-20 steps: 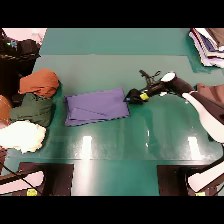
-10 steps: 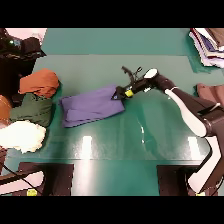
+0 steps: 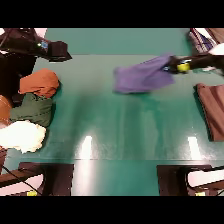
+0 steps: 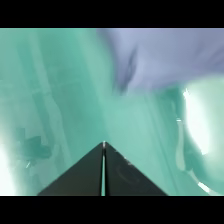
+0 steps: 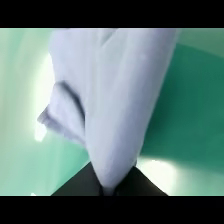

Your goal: Fold the shirts.

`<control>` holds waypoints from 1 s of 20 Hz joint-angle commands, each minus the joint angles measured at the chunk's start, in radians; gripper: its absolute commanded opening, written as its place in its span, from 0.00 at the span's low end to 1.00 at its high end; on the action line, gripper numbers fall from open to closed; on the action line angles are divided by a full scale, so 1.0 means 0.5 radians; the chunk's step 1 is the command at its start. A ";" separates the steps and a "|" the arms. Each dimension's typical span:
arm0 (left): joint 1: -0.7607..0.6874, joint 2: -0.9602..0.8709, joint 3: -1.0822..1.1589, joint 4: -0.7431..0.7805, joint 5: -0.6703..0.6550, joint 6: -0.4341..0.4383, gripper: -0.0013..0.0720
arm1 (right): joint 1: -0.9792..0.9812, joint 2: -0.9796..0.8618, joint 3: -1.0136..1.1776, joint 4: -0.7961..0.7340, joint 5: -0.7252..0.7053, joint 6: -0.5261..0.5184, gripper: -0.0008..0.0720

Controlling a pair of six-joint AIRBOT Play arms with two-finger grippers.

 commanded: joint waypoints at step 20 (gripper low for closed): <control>-0.201 -0.002 0.002 0.003 0.149 0.002 0.05 | -1.344 0.578 -0.002 0.060 -0.098 0.146 0.03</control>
